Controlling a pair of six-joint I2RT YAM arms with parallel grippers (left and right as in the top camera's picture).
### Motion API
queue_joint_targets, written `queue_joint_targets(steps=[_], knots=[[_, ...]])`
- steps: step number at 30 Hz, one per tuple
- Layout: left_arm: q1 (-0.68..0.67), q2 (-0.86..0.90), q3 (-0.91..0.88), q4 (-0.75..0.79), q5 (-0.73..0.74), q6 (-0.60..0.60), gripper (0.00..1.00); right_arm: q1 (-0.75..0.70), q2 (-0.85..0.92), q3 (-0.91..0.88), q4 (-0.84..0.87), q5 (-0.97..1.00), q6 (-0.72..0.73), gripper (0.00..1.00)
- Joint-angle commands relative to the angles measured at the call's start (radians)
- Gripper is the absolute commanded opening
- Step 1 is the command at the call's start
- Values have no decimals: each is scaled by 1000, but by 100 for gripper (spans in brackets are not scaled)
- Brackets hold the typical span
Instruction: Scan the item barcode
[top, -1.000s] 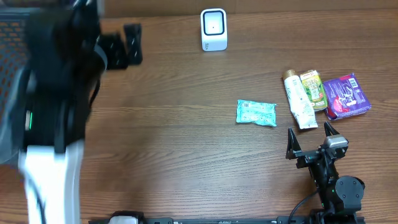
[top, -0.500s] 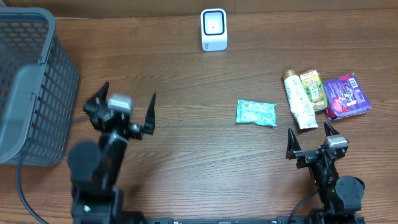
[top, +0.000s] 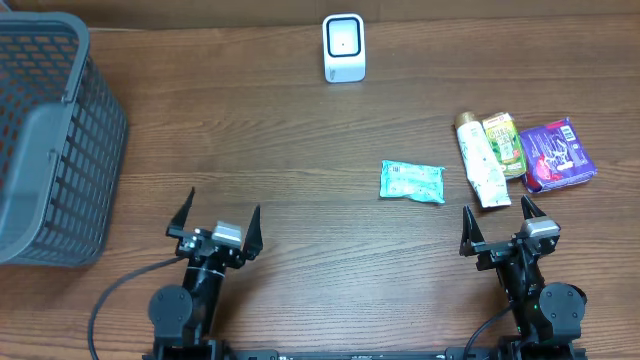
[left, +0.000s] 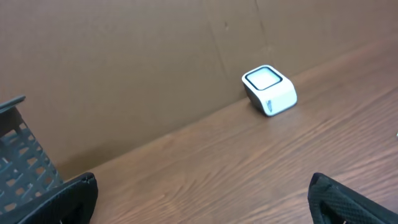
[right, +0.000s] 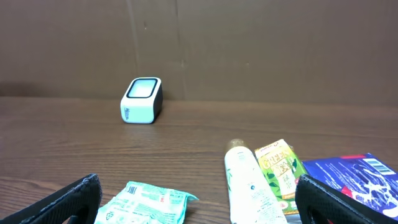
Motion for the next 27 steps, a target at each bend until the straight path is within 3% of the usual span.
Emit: queue_joint_targets(steps=[1,5,9,27], knots=[[6,-63,-66,-10,5,51,100,6,-11,-11,5,5,-1,100],[6,-117,-63,-164,3,43,100,5,-11,-11,5,5,-1,100],[6,-156,-63,-145,0,-48,99,6,-11,-11,5,5,-1,100],[6,-153,-63,-154,0,-48,100,6,-11,-11,5,5,-1,100]])
